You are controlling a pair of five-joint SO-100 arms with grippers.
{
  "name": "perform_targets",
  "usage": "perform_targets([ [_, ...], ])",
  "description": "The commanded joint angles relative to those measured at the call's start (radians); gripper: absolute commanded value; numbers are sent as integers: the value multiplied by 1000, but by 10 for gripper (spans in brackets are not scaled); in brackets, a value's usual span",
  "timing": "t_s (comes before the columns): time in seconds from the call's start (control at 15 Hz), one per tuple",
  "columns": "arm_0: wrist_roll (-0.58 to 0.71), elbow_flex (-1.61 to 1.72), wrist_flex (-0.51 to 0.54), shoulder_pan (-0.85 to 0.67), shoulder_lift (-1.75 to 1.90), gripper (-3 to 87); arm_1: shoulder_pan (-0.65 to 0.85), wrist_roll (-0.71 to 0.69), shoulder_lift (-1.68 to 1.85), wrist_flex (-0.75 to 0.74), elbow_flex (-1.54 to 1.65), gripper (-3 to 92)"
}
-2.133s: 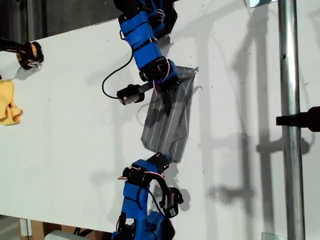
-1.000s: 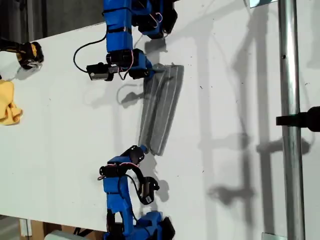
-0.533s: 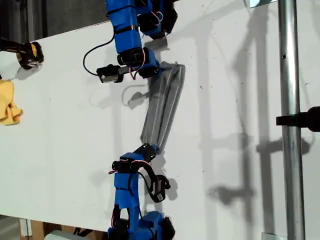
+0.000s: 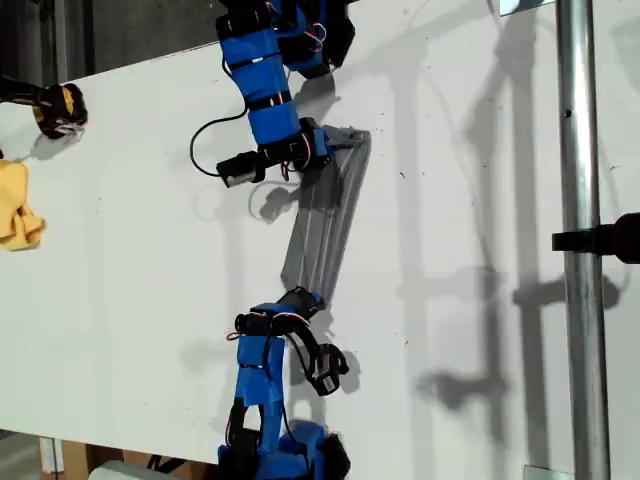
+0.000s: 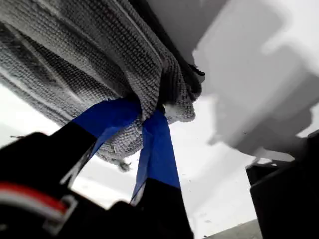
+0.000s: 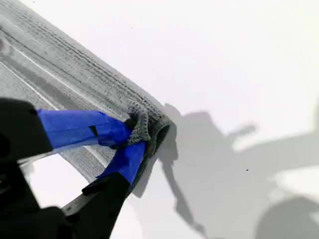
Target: Grasp corners of a towel and fold twice.
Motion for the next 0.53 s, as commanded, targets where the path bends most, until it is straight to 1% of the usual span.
perform_targets([
  [0.0,-38,15,61,-43,20,112,8,18,15,29,-2,104],
  [0.07,-37,18,69,-41,57,176,9,12,81,61,-2,222],
  [0.13,-31,14,92,-40,97,221,12,15,166,123,-9,251],
  [0.33,-23,44,161,-48,250,220,25,20,503,290,-18,279],
  [0.4,-26,77,169,-54,316,220,31,20,600,333,-20,318],
  [0.47,-31,130,166,-60,399,220,32,20,680,370,-14,329],
])
